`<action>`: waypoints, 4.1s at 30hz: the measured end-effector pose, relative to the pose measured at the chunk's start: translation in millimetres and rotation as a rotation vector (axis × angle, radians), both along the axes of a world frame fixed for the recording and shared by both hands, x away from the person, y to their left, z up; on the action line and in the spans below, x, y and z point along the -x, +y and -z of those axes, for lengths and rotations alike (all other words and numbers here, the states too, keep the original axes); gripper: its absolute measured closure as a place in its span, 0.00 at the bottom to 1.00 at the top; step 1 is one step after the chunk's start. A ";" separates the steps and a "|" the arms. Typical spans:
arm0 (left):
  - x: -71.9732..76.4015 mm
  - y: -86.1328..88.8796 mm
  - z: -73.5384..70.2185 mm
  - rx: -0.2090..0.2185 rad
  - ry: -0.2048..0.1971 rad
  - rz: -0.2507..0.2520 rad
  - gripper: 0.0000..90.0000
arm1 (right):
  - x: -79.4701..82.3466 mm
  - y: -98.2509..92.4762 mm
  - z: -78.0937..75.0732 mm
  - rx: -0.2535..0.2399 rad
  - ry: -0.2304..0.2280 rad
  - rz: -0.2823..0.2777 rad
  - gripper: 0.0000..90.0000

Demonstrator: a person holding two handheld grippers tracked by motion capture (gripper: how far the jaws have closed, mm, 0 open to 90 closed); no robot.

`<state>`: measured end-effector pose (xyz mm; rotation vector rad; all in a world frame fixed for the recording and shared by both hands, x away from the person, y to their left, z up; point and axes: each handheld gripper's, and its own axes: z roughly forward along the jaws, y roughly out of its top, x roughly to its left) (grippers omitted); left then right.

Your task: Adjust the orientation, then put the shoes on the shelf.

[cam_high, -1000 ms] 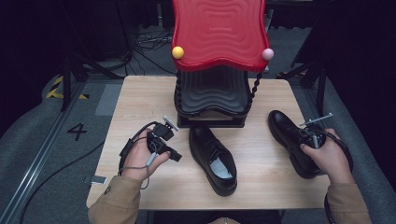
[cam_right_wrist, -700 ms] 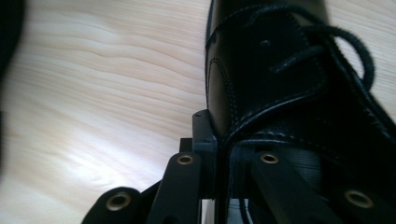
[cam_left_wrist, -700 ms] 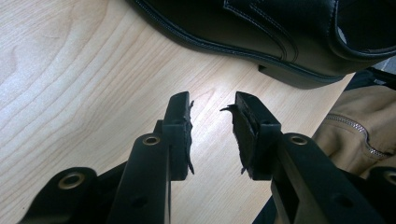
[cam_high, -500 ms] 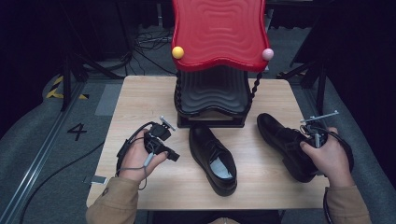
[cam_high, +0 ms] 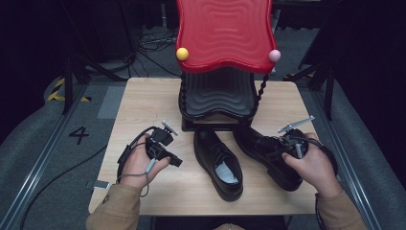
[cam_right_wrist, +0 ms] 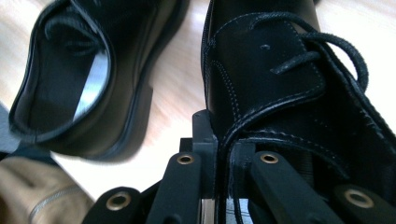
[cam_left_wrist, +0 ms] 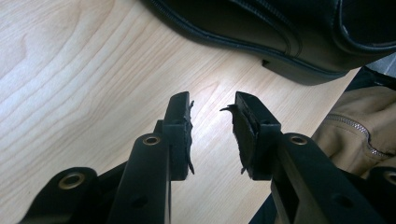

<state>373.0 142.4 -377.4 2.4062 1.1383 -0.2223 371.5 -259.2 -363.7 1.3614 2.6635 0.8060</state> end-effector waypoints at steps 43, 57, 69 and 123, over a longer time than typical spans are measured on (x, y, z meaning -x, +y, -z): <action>6.3 15.6 2.6 0.006 0.014 -0.039 0.75 | -11.4 85.1 36.8 0.007 -0.021 -0.054 0.83; 3.6 12.1 1.0 0.006 0.009 -0.030 0.74 | 6.1 66.7 5.9 -0.024 0.041 0.015 0.58; 2.1 7.7 3.7 -0.002 0.019 -0.018 0.74 | 8.5 91.9 31.9 0.049 0.085 0.035 0.46; 3.9 22.9 0.3 0.021 0.012 -0.055 0.74 | 0.7 81.2 9.7 0.126 0.115 -0.056 0.91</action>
